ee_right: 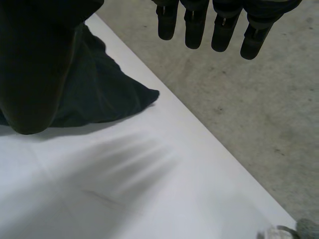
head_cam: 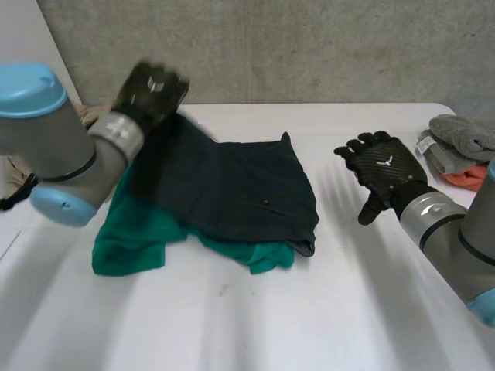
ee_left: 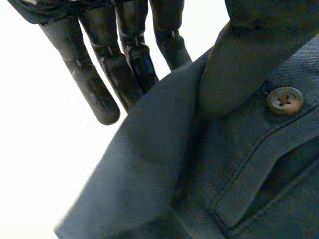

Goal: Fold the laundry.

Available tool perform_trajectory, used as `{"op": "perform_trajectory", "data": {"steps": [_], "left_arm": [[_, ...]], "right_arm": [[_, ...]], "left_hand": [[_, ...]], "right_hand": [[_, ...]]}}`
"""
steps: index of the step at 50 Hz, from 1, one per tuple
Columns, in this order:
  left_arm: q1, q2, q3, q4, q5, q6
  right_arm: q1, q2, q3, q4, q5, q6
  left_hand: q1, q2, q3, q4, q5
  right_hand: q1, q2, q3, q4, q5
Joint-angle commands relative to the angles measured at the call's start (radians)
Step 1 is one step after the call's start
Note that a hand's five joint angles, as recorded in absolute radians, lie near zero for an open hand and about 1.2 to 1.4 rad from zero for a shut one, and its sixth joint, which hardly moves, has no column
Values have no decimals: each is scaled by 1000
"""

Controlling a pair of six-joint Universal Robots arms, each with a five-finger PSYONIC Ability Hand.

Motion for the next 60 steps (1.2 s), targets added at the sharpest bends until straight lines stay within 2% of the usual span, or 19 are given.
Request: {"op": "perform_trajectory", "data": {"steps": [1, 5, 8, 10, 13, 19, 24, 31, 38, 40, 42, 43, 44, 45, 50, 54, 55, 58, 60], "left_arm": [[-203, 14, 71, 239, -5, -172], [-316, -74, 121, 268, -1, -235], [-352, -140, 153, 228, 2, -240], [-367, -197, 173, 139, 4, -246], [-355, -220, 169, 35, 4, -237], [-257, -98, 62, -28, -34, -202], [-125, 86, -151, -46, -97, -195], [19, 105, -362, -143, -21, -101], [98, -35, -354, -132, 55, 24], [105, -90, -311, -100, 52, 42], [109, -118, -284, -76, 47, 38], [113, -133, -259, -54, 41, 26], [115, -133, -249, -45, 36, 18], [116, -133, -238, -36, 30, 7], [144, -102, -186, 16, -79, -68], [225, -49, -149, 72, -206, -85], [269, -21, -127, 104, -252, -85], [349, 11, -68, 168, -333, -91], [371, 13, -43, 182, -352, -94]], "right_arm": [[-30, -9, -3, -8, 38, 13], [-41, -1, -5, -12, 65, 35], [-41, 7, -5, -11, 75, 35], [-38, 13, -6, -8, 78, 33], [-37, 22, -5, -6, 79, 32], [-26, 30, -3, -6, 79, 32], [-15, 34, -2, 0, 78, 32], [5, 45, 3, 0, 78, 21], [23, 62, 7, -2, 79, -4], [32, 63, 13, -5, 81, -10], [37, 62, 20, -6, 84, -16], [40, 59, 26, -9, 88, -19], [40, 59, 27, -12, 91, -19], [40, 57, 29, -15, 93, -20], [39, 42, 30, -23, 99, -19], [40, 25, 27, -25, 92, -19], [40, 19, 24, -22, 87, -20], [42, 2, 20, -18, 79, -14], [42, -2, 20, -15, 72, -13]], "left_hand": [[264, 205, 213, 198, 269], [264, 205, 213, 198, 269], [264, 205, 213, 198, 269], [-355, -414, -406, -421, -350], [-958, -1017, -1008, -1024, -953], [-958, -1017, -1008, -1024, -953], [-958, -1017, -1008, -1024, -953], [-958, -1017, -1008, -1024, -953], [-958, -1017, -1008, -1024, -953], [-820, -879, -871, -886, -815], [-539, -598, -589, -605, -534], [-124, -183, -175, -191, -120], [156, 97, 105, 89, 160], [263, 204, 212, 196, 268], [264, 205, 213, 198, 269], [264, 205, 213, 198, 269], [264, 205, 213, 198, 269], [264, 205, 213, 198, 269], [264, 205, 213, 198, 269]], "right_hand": [[-49, -29, -32, -35, -42], [-49, -29, -32, -35, -42], [-49, -29, -32, -35, -42], [-49, -29, -32, -35, -42], [-49, -29, -32, -35, -42], [-49, -29, -32, -35, -42], [-49, -29, -32, -35, -42], [-49, -29, -32, -35, -42], [-49, -29, -32, -35, -42], [-49, -29, -32, -35, -42], [-49, -29, -32, -35, -42], [-49, -29, -32, -35, -42], [-49, -29, -32, -35, -42], [-49, -29, -32, -35, -42], [-49, -29, -32, -35, -42], [-49, -29, -32, -35, -42], [-49, -29, -32, -35, -42], [-49, -29, -32, -35, -42], [-49, -29, -32, -35, -42]]}}
